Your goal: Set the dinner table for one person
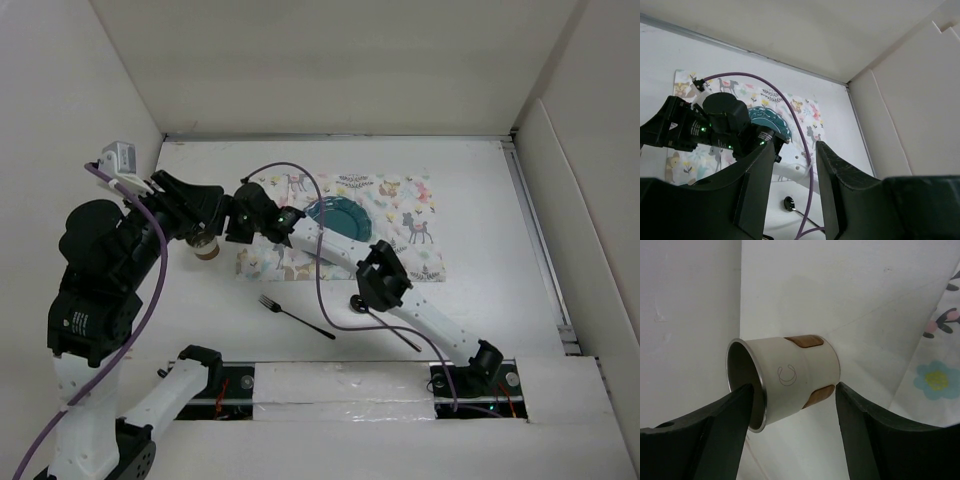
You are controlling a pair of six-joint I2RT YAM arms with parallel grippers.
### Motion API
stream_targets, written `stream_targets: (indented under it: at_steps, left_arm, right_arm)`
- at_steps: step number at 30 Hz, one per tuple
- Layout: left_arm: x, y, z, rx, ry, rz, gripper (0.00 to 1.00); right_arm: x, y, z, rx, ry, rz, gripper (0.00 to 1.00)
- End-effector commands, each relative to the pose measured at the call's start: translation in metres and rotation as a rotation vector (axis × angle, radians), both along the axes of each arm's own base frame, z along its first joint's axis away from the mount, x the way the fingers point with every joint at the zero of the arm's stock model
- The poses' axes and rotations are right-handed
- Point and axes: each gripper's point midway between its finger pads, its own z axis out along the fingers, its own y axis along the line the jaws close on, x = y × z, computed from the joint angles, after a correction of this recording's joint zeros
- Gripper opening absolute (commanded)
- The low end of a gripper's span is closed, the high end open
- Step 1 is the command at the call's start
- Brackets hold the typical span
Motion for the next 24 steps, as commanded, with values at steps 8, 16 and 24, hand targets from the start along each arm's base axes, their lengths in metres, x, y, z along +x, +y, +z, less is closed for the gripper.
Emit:
stream_targets:
  at_steps: [8,16,24]
  left_arm:
    - [0.002,0.001,-0.002,0.012,-0.019,0.004,0.36]
    - [0.013,0.007,-0.006,-0.002,-0.003,0.062,0.36]
    - [0.036,0.002,-0.006,-0.040,-0.012,0.078,0.36]
  right_arm:
    - [-0.003,0.012,0.022,0.073,-0.028,-0.028,0.33]
    - [-0.001,-0.018,0.129,0.141,-0.163,-0.038,0.00]
    - [0.041,-0.099,0.176,0.138,-0.208,-0.084,0.01]
